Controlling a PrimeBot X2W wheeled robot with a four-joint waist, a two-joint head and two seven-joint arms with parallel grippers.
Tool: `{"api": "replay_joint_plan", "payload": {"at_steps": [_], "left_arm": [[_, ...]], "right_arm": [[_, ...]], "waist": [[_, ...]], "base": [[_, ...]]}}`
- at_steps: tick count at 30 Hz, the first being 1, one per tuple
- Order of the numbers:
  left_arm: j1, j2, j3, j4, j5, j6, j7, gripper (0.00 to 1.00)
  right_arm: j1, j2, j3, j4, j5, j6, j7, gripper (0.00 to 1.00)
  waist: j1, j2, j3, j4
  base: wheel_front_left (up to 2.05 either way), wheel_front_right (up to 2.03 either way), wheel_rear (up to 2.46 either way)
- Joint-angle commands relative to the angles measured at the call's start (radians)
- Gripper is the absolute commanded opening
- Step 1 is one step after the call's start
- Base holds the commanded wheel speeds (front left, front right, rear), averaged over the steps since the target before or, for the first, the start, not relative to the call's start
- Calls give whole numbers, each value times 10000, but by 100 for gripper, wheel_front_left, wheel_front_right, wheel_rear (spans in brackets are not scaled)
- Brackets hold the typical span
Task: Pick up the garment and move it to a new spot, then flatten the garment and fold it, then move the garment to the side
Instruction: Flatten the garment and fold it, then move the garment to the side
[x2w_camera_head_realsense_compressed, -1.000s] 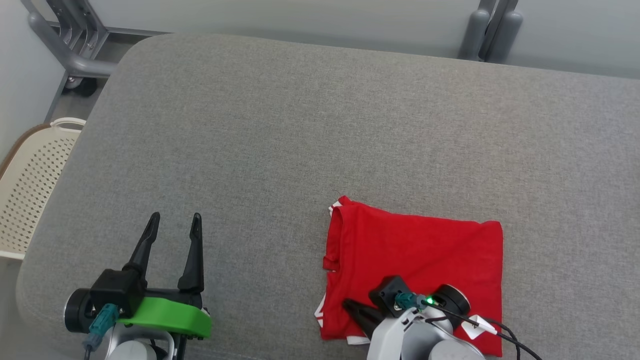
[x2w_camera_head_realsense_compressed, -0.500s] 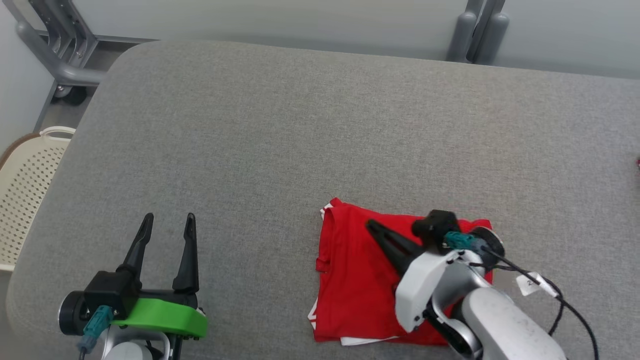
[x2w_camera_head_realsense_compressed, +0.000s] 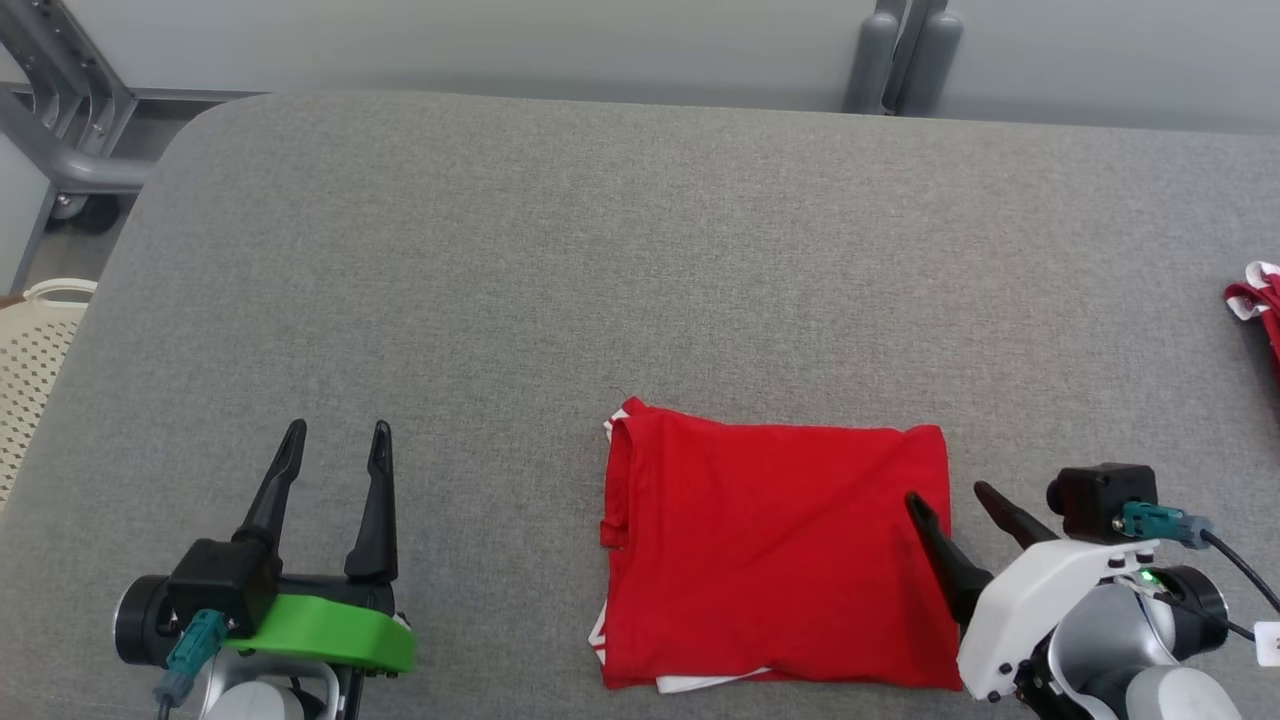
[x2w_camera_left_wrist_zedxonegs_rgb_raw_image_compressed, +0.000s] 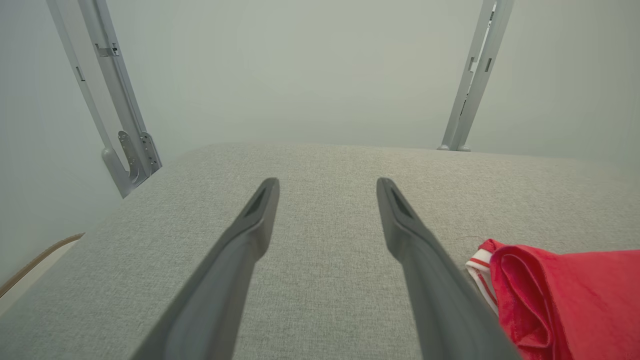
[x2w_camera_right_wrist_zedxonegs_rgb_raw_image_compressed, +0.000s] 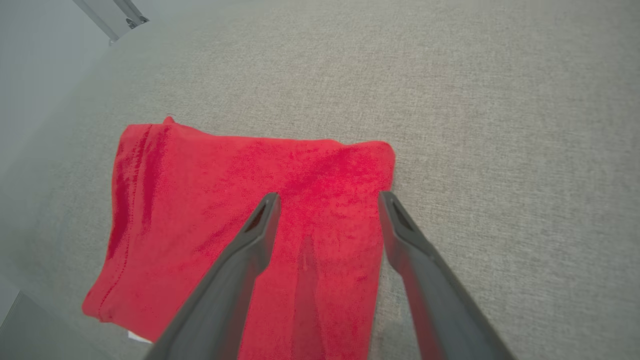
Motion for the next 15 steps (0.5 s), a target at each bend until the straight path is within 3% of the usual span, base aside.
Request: {"api": "replay_joint_plan", "payload": {"at_steps": [1,8,15], "left_arm": [[-57,69,-12,-2,82,-23,-5,100],[-211,139,-130,32,73,-23,-5,100],[-349,192,-88,-64,176,-23,-5,100]], "right_arm": [[218,39,-197,-167,10,2,185,100],[571,105,-727,-49,450,2,534,100],[335,104,-545,630,774,2,405,100]], "waist": [[0,0,44,-59],[0,0,178,-117],[0,0,390,-129]], "base": [[0,0,0],[0,0,0],[0,0,0]]}}
